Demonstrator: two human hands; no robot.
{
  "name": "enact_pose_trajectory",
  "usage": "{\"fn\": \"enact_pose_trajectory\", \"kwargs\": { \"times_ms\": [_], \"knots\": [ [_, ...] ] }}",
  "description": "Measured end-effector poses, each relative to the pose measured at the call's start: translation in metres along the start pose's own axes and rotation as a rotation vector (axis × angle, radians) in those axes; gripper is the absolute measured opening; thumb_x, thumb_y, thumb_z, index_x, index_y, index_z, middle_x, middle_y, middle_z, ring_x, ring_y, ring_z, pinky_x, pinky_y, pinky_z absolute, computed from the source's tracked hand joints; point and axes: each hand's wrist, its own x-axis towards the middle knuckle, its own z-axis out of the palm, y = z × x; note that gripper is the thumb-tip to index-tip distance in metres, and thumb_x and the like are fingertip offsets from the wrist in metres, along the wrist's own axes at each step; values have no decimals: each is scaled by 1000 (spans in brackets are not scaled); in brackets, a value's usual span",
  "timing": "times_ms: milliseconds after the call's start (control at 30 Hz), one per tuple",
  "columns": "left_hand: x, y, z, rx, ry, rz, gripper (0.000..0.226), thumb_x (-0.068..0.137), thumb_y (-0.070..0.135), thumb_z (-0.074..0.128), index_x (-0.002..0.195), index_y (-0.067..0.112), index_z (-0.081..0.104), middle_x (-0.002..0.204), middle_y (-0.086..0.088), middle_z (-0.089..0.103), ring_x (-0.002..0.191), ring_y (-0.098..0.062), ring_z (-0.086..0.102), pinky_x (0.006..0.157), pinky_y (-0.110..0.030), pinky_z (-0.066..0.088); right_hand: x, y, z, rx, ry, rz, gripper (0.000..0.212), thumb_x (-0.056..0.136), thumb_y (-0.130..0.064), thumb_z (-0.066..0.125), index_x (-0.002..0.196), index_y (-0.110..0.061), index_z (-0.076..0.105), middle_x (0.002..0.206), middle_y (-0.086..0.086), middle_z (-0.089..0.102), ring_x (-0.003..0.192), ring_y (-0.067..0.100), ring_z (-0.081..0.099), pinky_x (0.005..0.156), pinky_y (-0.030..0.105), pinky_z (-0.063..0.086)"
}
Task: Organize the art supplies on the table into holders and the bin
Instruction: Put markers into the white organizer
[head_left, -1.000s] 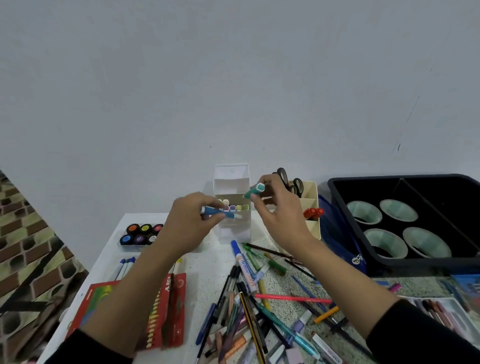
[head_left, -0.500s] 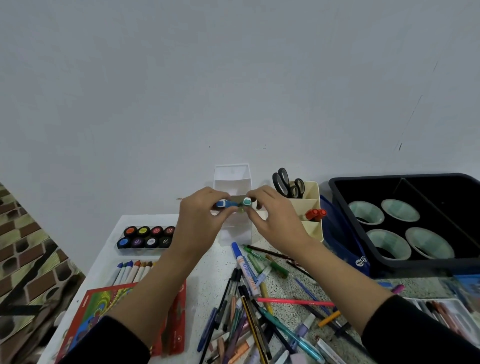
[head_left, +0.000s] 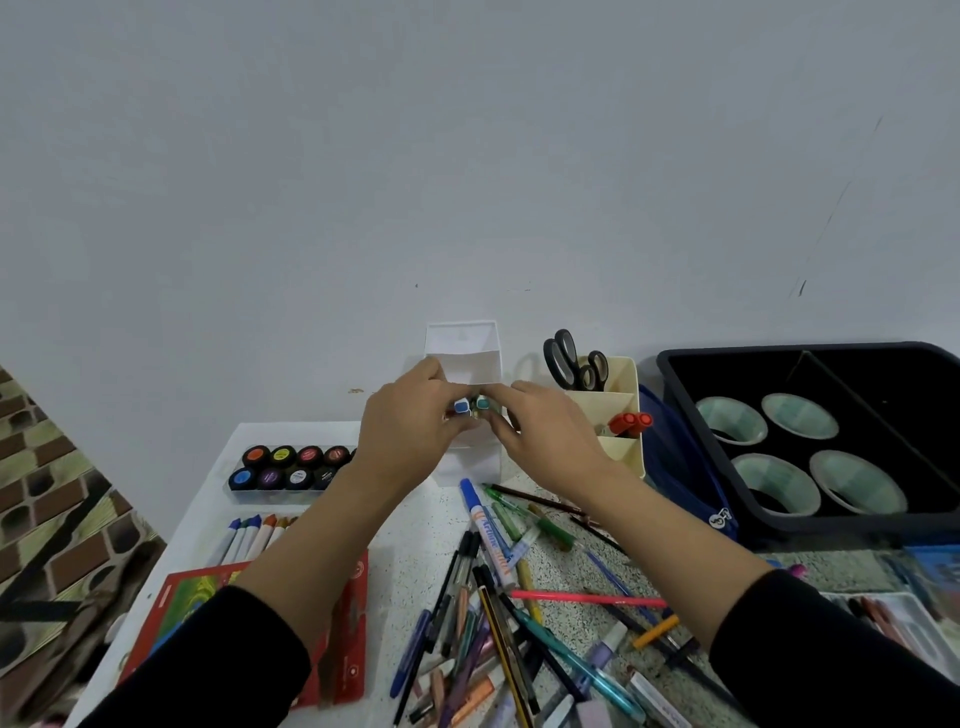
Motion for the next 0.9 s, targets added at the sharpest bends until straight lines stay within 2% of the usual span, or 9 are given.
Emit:
{"fn": "enact_pose_trajectory", "kwargs": {
  "times_ms": [167, 300, 433, 567, 767, 900],
  "knots": [
    [-13, -10, 2, -119, 117, 26, 29, 83, 38, 79, 111, 31, 75, 79, 8, 52, 61, -9, 47, 52, -20, 36, 1, 3, 1, -22, -23, 7, 28, 101, -29, 52, 128, -25, 60, 81, 1, 66, 72, 26, 60, 59, 39, 48],
    [-16, -15, 9, -130, 141, 12, 17, 91, 33, 72, 107, 32, 77, 79, 9, 53, 61, -10, 51, 53, -26, 45, 1, 2, 2, -40, -19, 4, 27, 101, -27, 51, 126, -25, 62, 75, 3, 66, 68, 28, 59, 54, 38, 45],
    [-13, -17, 14, -107, 177, 19, 11, 92, 32, 71, 100, 29, 79, 77, 8, 53, 58, -12, 49, 51, -23, 39, 5, -1, 3, -113, -65, 26, 26, 104, -28, 45, 123, -20, 61, 73, 7, 62, 63, 28, 50, 53, 35, 31],
    [-13, -17, 15, -109, 199, 8, 8, 90, 27, 73, 95, 24, 78, 78, 6, 53, 56, -10, 45, 51, -15, 31, 8, -4, 4, -167, -109, 38, 29, 107, -34, 38, 118, -16, 59, 70, 9, 56, 62, 34, 55, 51, 33, 25],
    [-17, -17, 15, -151, 178, 2, 12, 91, 25, 71, 101, 22, 78, 79, 9, 55, 60, -6, 45, 56, -22, 37, -1, -6, 2, -102, -31, 17, 27, 104, -27, 47, 125, -18, 61, 65, 5, 59, 56, 28, 48, 50, 35, 39],
    [-22, -12, 14, -177, 167, 7, 12, 92, 28, 68, 101, 24, 76, 81, 9, 59, 62, -5, 49, 58, -18, 36, -5, -8, 0, -41, 19, 29, 29, 102, -25, 53, 129, -23, 63, 59, -6, 47, 54, 24, 49, 50, 35, 42]
  ]
}}
